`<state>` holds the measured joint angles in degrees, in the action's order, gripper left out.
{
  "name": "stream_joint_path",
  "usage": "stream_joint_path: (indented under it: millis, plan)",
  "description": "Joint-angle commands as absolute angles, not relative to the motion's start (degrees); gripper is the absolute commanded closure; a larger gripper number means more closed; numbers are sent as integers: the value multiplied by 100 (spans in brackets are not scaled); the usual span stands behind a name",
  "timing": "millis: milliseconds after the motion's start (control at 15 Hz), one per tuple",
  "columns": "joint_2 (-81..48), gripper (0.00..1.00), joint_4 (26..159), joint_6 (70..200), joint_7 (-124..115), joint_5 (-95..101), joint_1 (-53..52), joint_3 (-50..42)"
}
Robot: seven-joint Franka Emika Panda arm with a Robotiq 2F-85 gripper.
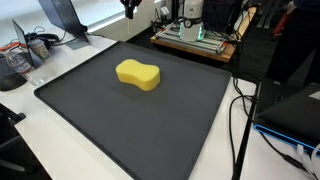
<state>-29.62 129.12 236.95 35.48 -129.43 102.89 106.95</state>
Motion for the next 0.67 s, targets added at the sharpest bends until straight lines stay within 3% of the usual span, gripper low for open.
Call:
stream_joint_path:
  millis: [0, 600]
  plan:
    - [-2879, 97, 12870, 23488, 2487, -12957, 9880, 10088]
    - [-2621, 97, 12772, 21815, 665, -13645, 9069, 8688]
